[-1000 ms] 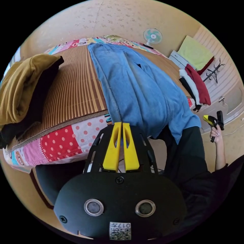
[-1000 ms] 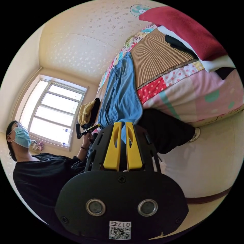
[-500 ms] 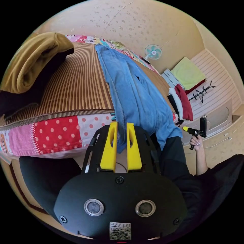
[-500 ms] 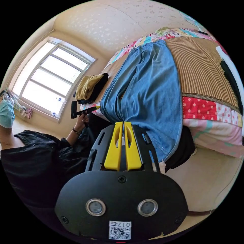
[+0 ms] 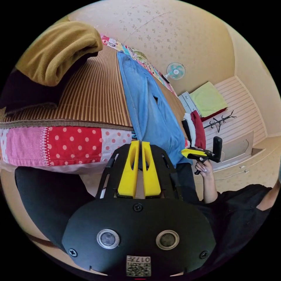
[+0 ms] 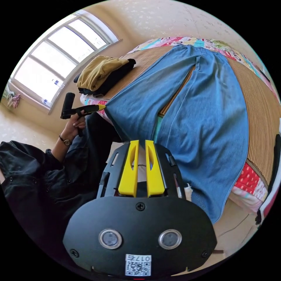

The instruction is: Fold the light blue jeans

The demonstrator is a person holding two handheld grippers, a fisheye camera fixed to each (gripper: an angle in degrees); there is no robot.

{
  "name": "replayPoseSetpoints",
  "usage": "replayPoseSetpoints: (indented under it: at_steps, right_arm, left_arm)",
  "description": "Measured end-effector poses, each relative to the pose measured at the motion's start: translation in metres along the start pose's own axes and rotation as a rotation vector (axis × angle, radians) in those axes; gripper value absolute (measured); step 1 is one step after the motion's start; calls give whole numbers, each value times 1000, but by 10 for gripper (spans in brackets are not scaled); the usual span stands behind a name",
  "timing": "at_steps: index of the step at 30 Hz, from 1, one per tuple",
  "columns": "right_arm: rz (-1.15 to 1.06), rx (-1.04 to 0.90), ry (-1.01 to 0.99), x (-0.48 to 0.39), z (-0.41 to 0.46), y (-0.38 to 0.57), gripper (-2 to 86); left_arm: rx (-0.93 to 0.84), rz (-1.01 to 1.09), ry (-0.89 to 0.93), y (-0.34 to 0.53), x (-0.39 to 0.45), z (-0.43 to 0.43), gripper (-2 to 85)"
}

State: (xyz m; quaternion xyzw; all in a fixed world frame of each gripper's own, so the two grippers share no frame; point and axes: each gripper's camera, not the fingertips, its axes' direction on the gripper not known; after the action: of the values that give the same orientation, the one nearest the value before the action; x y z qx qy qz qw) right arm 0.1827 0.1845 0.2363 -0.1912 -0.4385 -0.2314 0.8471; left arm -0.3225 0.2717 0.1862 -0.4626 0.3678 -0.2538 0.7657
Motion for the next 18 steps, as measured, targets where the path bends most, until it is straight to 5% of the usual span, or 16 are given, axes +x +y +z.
replayPoseSetpoints:
  at_steps: [10,15,18]
  right_arm:
    - [-4,-25,256,-30,68,-33,35]
    - [32,37,178,-27,57,-21,15]
    - [89,48,143,-11,61,-10,14]
  left_arm:
    - [-11,-41,22,-2,-15,5,-7]
    - [55,61,194,-1,-9,-4,-7]
    - [-26,-6,66,-2,-15,9,-6]
